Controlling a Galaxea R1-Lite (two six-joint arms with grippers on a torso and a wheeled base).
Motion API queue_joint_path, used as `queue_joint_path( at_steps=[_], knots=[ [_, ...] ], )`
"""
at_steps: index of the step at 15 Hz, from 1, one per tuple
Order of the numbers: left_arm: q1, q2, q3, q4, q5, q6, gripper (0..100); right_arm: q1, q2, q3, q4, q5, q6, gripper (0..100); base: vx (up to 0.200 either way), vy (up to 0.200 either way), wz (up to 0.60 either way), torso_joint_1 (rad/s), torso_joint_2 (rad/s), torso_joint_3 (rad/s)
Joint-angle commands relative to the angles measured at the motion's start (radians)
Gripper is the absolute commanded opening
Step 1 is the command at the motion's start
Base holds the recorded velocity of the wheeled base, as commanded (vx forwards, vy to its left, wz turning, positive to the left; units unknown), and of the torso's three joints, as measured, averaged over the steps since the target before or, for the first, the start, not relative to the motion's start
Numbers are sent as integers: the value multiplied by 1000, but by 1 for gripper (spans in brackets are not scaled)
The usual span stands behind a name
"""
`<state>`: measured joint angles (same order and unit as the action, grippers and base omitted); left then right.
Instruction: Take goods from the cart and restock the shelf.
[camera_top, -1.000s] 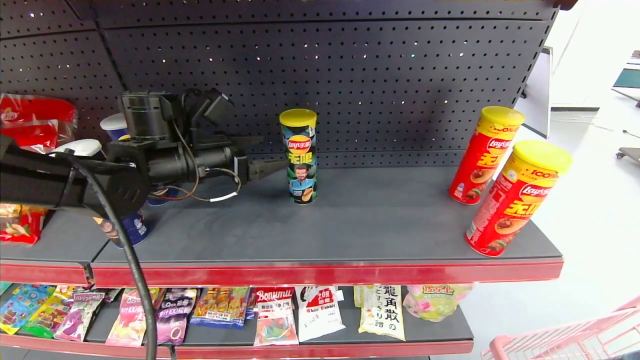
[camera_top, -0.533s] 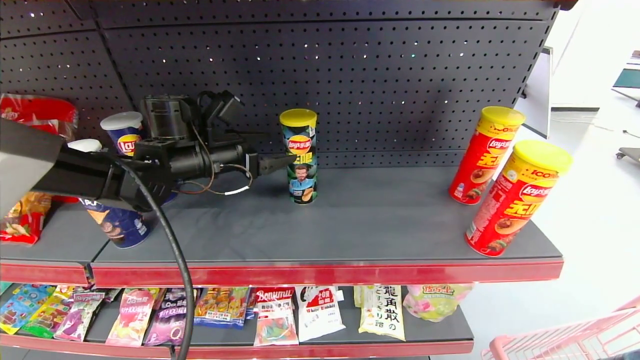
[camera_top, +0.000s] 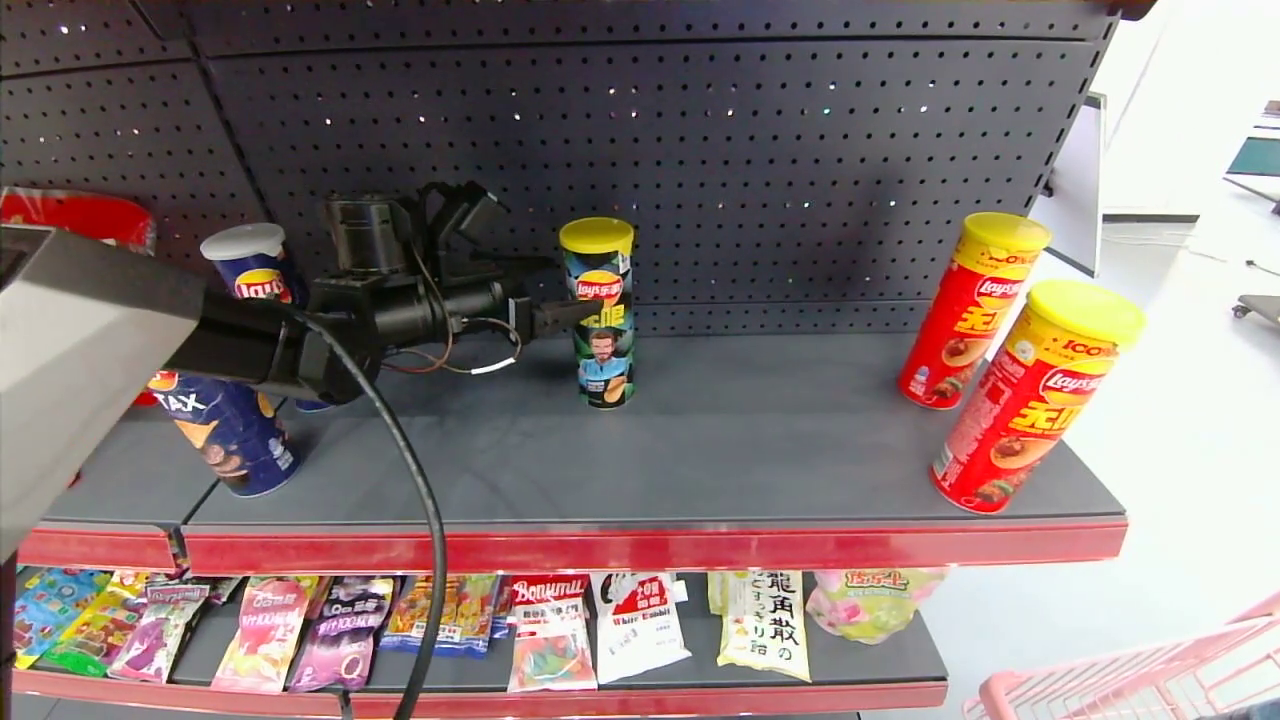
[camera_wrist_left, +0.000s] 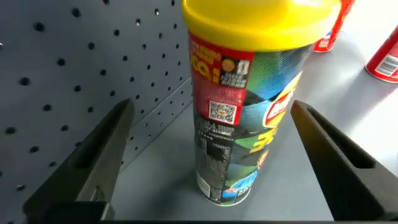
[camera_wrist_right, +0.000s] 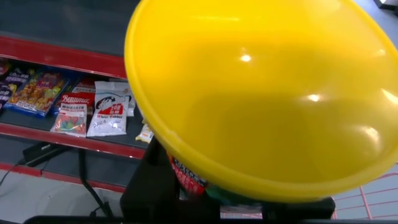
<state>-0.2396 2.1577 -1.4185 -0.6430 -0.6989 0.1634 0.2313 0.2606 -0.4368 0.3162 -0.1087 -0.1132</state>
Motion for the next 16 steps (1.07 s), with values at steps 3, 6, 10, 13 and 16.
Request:
queue_joint_path(
  at_steps=[3, 6, 10, 13, 16],
  knots=[
    [0, 44, -50, 0, -1, -8, 100, 0, 3, -2, 1, 0, 0, 0, 0, 0, 0, 0, 0, 0],
    [-6, 68, -97, 0, -2, -22, 100, -3, 3, -2, 1, 0, 0, 0, 0, 0, 0, 0, 0, 0],
    [-37, 67, -97, -34, -1, -73, 100, -7, 3, -2, 1, 0, 0, 0, 0, 0, 0, 0, 0, 0],
    [-47, 68, -99, -40, 1, -73, 100, -7, 8, -3, 1, 0, 0, 0, 0, 0, 0, 0, 0, 0],
    [-50, 85, -105, -40, 19, -73, 100, -7, 17, -7, 1, 0, 0, 0, 0, 0, 0, 0, 0, 0]
  ],
)
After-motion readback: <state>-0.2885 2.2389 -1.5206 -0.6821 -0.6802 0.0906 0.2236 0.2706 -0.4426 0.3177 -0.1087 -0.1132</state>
